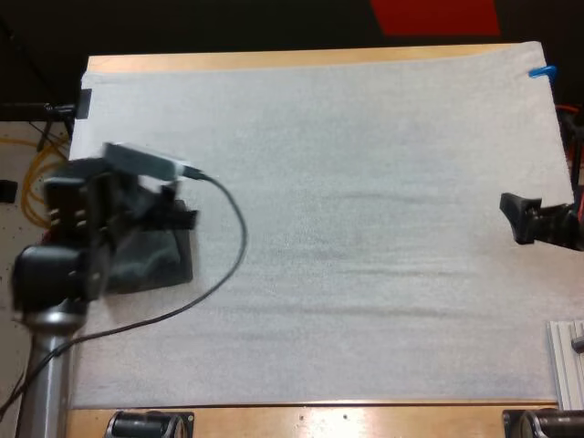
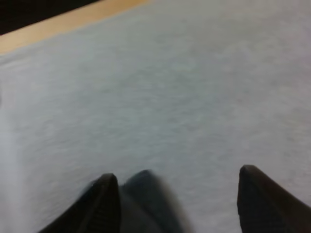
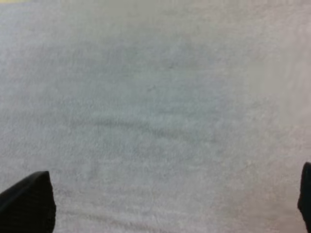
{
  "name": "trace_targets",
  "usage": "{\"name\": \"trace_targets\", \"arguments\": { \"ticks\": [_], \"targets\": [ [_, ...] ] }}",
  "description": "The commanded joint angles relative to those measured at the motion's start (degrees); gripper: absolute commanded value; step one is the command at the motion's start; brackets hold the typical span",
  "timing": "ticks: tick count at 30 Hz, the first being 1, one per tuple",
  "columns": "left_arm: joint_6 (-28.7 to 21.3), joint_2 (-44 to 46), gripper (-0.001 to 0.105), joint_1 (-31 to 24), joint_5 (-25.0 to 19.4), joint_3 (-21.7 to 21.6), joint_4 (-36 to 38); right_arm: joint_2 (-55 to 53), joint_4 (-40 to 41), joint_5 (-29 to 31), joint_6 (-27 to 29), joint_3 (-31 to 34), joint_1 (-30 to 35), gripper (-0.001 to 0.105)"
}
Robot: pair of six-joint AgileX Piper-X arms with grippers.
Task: Pick towel from pile fold and stack
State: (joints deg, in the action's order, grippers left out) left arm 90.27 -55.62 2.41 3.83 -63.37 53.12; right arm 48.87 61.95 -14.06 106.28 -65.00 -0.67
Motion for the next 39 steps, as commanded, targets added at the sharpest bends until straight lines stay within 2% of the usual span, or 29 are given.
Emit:
{"name": "trace_targets", "arguments": {
  "ticks": [1,4,6,18,24,29,34,37,39],
  "targets": [
    [-0.88,1.44,0.051,-1.62,-0.67,-0.17,0.96,-1.68,0.17,0.65,1.50,-0.45,0.22,0.100],
    [-4.12,4.40,0.051,-6.79,-0.67,-0.17,3.81,-3.89,1.56,5.00,2.02,-0.45,0.21,0.100],
    [-3.46,6.54,0.051,-8.55,-0.67,-0.17,4.91,-5.74,2.97,6.54,2.97,-0.45,0.21,0.100],
    [-2.12,22.05,0.051,-3.25,-0.40,0.09,5.35,-20.44,6.99,6.47,4.48,-0.37,0.21,0.100],
    [-1.75,34.30,0.051,-3.25,-2.18,3.14,6.56,-31.05,6.97,6.47,4.60,3.23,0.21,0.100],
    [-1.75,46.52,0.051,-3.25,-2.31,5.32,13.09,-42.43,8.59,6.47,3.30,7.85,0.21,0.100],
    [-1.75,57.81,0.051,-3.25,-2.31,5.63,20.68,-51.78,13.09,6.47,1.47,9.12,0.21,0.100],
    [-1.75,62.78,0.051,-3.25,-2.40,5.53,27.48,-51.81,19.72,6.78,1.86,7.55,0.32,0.100],
    [-1.75,64.85,0.051,-3.25,-2.50,5.50,34.32,-51.86,20.77,6.03,1.67,7.58,0.32,0.100]
  ]
}}
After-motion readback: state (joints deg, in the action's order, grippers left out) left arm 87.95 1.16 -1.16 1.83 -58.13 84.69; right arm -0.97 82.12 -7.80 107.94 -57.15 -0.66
